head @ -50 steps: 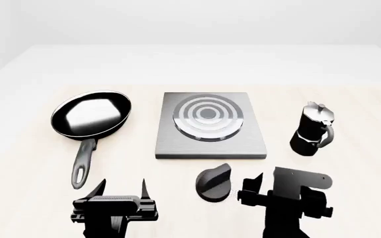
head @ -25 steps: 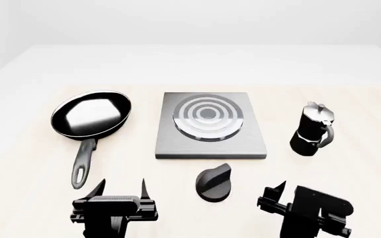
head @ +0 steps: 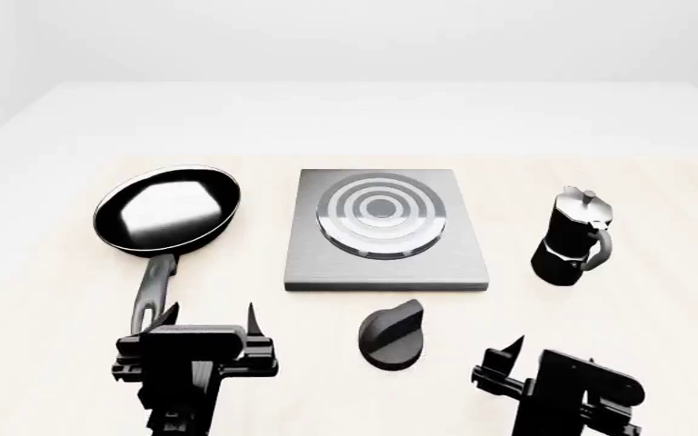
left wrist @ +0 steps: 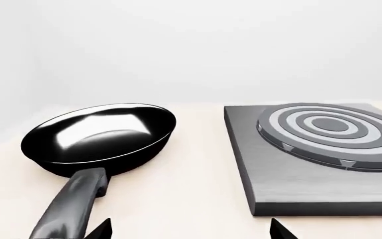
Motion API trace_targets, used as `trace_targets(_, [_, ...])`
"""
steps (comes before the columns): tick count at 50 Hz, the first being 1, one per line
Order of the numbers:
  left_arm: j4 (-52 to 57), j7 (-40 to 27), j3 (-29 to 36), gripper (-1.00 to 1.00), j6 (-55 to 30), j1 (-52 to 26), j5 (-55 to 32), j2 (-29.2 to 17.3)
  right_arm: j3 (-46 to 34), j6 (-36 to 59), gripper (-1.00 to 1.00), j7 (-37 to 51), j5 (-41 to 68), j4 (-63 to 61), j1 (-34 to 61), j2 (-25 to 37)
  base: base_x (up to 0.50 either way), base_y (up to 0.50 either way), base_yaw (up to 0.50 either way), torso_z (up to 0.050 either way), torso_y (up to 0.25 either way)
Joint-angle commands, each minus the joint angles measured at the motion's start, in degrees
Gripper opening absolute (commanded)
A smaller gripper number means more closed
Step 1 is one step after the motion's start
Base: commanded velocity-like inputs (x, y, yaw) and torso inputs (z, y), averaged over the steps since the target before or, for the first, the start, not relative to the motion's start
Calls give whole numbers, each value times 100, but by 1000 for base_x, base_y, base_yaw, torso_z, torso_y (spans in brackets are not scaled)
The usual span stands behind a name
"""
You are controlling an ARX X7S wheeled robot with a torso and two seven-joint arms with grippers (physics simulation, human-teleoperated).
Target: Turn on the stove and put the frying pan on it.
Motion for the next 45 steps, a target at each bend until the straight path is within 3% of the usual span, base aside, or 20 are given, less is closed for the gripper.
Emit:
trace_targets(1, [359, -15, -134, 100, -991, -655, -263, -279, -82, 44, 100, 11, -19, -1, 8, 23, 0, 0, 0, 0, 0])
trace_targets(15, [-406, 36, 51, 100, -2148, -2081, -45, -562, -84, 70, 100, 41, 38, 33, 38, 35, 0, 0, 0, 0, 0])
trace_targets(23, [-1295, 309, 78, 100, -2292, -2754, -84, -549, -111, 86, 100, 52, 46, 73, 63, 43, 0, 0, 0, 0, 0])
trace_targets(35, [-2333, 367, 136, 100, -2797, -3398, -63, -478, -150, 124, 100, 67, 68, 84, 75, 59, 0, 0, 0, 0, 0])
trace_targets(45, [-2842, 488, -50, 100, -2711, -3574, -236, -386, -180, 129, 100, 88, 76, 100, 90, 67, 0, 0, 0, 0, 0])
